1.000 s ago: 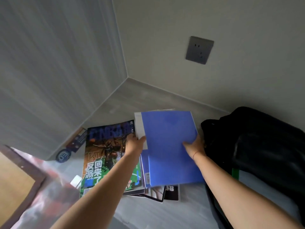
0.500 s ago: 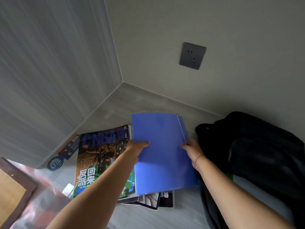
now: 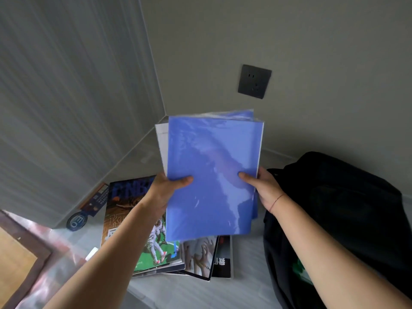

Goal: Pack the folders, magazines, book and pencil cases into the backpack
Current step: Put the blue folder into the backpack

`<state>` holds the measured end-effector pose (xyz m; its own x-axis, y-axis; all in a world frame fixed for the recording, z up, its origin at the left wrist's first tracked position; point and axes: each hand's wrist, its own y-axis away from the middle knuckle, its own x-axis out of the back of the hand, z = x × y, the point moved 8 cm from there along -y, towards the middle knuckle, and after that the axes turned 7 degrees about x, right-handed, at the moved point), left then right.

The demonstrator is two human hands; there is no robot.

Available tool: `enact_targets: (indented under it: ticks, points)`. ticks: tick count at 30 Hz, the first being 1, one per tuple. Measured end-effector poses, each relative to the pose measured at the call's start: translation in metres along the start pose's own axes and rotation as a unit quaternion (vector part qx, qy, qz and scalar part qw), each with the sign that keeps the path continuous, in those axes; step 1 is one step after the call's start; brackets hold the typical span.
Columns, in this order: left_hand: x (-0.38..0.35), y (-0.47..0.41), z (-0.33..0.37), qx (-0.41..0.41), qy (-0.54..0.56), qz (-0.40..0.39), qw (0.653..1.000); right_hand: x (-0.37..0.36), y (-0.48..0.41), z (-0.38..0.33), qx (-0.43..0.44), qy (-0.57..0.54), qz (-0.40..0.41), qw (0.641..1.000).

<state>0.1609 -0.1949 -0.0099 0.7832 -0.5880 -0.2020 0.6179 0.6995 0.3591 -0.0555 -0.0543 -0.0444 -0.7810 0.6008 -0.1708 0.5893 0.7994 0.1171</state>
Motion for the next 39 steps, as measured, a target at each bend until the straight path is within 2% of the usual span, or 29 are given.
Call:
enact_targets:
  ticks: [4,7,15,21,27,30,33,36,38,39]
  points:
    - [0.006,0.005,0.037,-0.044,-0.018,0.026,0.999,-0.016,-0.001,-0.045,0.065,-0.031,-0.051,0.996]
    - [0.016,0.006,0.05,-0.041,-0.049,0.036,0.997,-0.026,0.004,-0.053,0.076,-0.051,-0.082,0.992]
    - [0.031,0.004,0.022,-0.033,-0.113,0.03,0.993,-0.035,0.019,-0.009,0.005,-0.03,-0.077,0.997]
    - [0.031,-0.001,0.017,-0.014,-0.11,0.074,0.991,-0.032,0.026,-0.011,0.006,0.018,-0.021,1.0]
    - [-0.018,-0.001,0.017,0.018,-0.072,0.033,0.997,0.01,0.057,-0.055,0.057,0.004,0.05,0.997]
    - [-0.068,0.011,-0.01,0.073,-0.04,0.001,0.997,0.051,0.096,-0.058,0.039,-0.01,0.066,0.997]
    - [-0.123,0.03,-0.05,0.142,-0.07,-0.038,0.987,0.105,0.154,-0.037,-0.015,-0.047,0.1,0.994]
    - [-0.177,0.062,-0.097,0.202,-0.128,-0.087,0.967,0.161,0.222,-0.01,-0.045,-0.079,0.182,0.979]
    - [-0.205,0.081,-0.119,0.194,-0.204,-0.106,0.954,0.191,0.261,0.001,-0.046,-0.072,0.23,0.969]
    - [-0.218,0.087,-0.122,0.159,-0.27,-0.112,0.943,0.203,0.279,0.005,-0.046,-0.073,0.247,0.965]
